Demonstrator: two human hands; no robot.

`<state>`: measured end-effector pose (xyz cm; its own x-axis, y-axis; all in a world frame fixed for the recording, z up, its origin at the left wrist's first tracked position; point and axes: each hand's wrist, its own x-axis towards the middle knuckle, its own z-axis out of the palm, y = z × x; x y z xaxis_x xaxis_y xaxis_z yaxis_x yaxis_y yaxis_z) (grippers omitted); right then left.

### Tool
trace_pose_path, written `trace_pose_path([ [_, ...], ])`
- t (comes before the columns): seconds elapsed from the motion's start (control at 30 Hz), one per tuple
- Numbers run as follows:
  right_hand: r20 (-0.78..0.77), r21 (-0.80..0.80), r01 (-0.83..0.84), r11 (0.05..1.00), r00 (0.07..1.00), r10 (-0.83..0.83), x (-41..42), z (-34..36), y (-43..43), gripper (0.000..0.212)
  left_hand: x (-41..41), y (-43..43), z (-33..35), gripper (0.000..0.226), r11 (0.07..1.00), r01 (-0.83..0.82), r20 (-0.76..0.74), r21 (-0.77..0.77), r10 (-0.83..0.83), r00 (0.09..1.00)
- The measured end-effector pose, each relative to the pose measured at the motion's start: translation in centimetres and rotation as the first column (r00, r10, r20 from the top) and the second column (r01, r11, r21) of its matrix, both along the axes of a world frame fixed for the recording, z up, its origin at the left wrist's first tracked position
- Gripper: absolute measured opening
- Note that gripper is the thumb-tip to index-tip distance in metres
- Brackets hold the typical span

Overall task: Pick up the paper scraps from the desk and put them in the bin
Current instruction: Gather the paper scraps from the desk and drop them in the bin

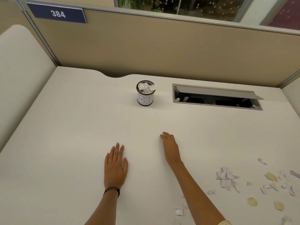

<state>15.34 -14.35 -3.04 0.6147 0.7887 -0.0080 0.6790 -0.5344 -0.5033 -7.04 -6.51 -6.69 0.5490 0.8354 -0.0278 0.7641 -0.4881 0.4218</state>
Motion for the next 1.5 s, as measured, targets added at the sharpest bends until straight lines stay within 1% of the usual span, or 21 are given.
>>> trace_pose_path([
  [0.1,-0.002,0.003,-0.061,0.998,0.998,0.061,-0.6,0.1,0.9,0.021,0.0,0.0,0.1,0.055,1.0,-0.004,-0.003,-0.004,0.004,1.0],
  [0.13,-0.093,0.01,-0.038,0.999,0.995,0.039,-0.5,0.2,1.3,0.019,0.0,0.0,0.1,0.055,1.0,-0.005,-0.004,-0.004,0.005,1.0],
  [0.17,-0.2,0.017,0.001,1.0,0.98,0.002,-0.3,0.4,2.0,0.019,0.1,0.0,0.1,0.055,1.0,-0.005,-0.006,-0.004,0.005,1.0],
  [0.2,-0.265,0.026,0.053,0.998,0.963,-0.044,0.1,0.6,2.7,0.019,0.1,0.0,0.1,0.055,1.0,-0.006,-0.009,-0.004,0.006,1.0],
  [0.27,-0.324,0.125,0.143,0.982,0.941,-0.096,1.3,1.6,4.6,0.016,0.1,0.0,0.1,0.055,1.0,-0.007,-0.011,-0.005,0.007,1.0],
  [0.33,-0.413,0.234,0.266,0.935,0.898,-0.152,2.6,4.0,7.1,0.012,0.0,0.0,0.2,0.055,1.0,-0.008,-0.011,-0.008,0.008,1.0],
  [0.4,-0.519,0.291,0.369,0.883,0.836,-0.179,4.3,6.3,10.0,0.012,0.0,0.0,0.2,0.055,1.0,-0.009,-0.007,-0.012,0.009,1.0],
  [0.47,-0.58,0.321,0.405,0.856,0.799,-0.16,5.9,8.4,13.0,0.012,0.1,0.0,0.3,0.054,1.0,-0.007,-0.004,-0.015,0.007,1.0],
  [0.53,-0.594,0.364,0.401,0.841,0.795,-0.122,6.9,10.1,15.6,0.012,0.1,0.0,0.3,0.054,1.0,-0.008,-0.003,-0.018,0.008,1.0],
  [0.6,-0.569,0.388,0.373,0.843,0.816,-0.099,7.3,11.7,17.6,0.015,0.1,0.0,0.3,0.054,1.0,-0.009,-0.005,-0.019,0.009,1.0],
  [0.67,-0.537,0.378,0.319,0.869,0.84,-0.075,7.5,13.1,18.6,0.02,0.0,0.0,0.2,0.054,1.0,-0.009,-0.011,-0.019,0.009,1.0],
  [0.77,-0.471,0.383,0.257,0.887,0.881,-0.052,7.7,13.8,18.3,0.024,0.0,0.1,0.2,0.055,1.0,-0.007,-0.019,-0.017,0.007,1.0],
  [0.9,-0.4,0.45,0.206,0.869,0.916,-0.01,8.0,12.7,14.4,0.024,0.0,0.1,0.2,0.055,1.0,-0.005,-0.023,-0.013,0.004,1.0],
  [1.03,-0.261,0.437,0.194,0.878,0.962,-0.083,8.1,8.7,6.8,0.023,-0.1,0.1,0.2,0.055,1.0,-0.002,-0.024,-0.004,0.002,1.0],
  [1.1,-0.222,0.373,0.216,0.903,0.965,-0.139,8.1,5.8,2.5,0.026,-0.1,0.2,0.1,0.055,1.0,-0.002,-0.026,0.0,0.002,1.0],
  [1.17,-0.189,0.249,0.235,0.94,0.963,-0.191,7.9,3.3,-2.1,0.027,-0.1,0.2,0.0,0.056,1.0,-0.001,-0.03,0.005,0.001,1.0],
  [1.23,-0.081,0.118,0.231,0.966,0.972,-0.223,7.6,1.6,-6.5,0.027,-0.1,0.2,-0.1,0.056,1.0,-0.001,-0.031,0.013,0.001,1.0],
  [1.3,0.035,0.015,0.271,0.963,0.962,-0.271,7.3,0.6,-10.5,0.027,-0.1,0.2,-0.1,0.057,1.0,0.001,-0.023,0.018,0.0,1.0],
  [1.4,0.138,-0.107,0.387,0.916,0.918,-0.372,6.9,0.4,-15.5,0.035,-0.1,0.1,-0.1,0.058,1.0,-0.001,-0.015,0.024,0.002,1.0],
  [1.43,0.139,-0.137,0.414,0.9,0.907,-0.397,6.9,0.6,-16.8,0.036,-0.1,0.0,-0.1,0.059,1.0,0.0,-0.012,0.024,0.0,1.0],
  [1.5,0.032,-0.179,0.444,0.878,0.895,-0.446,6.8,1.3,-19.0,0.037,0.0,-0.1,0.0,0.06,1.0,0.006,-0.007,0.022,-0.006,1.0],
])
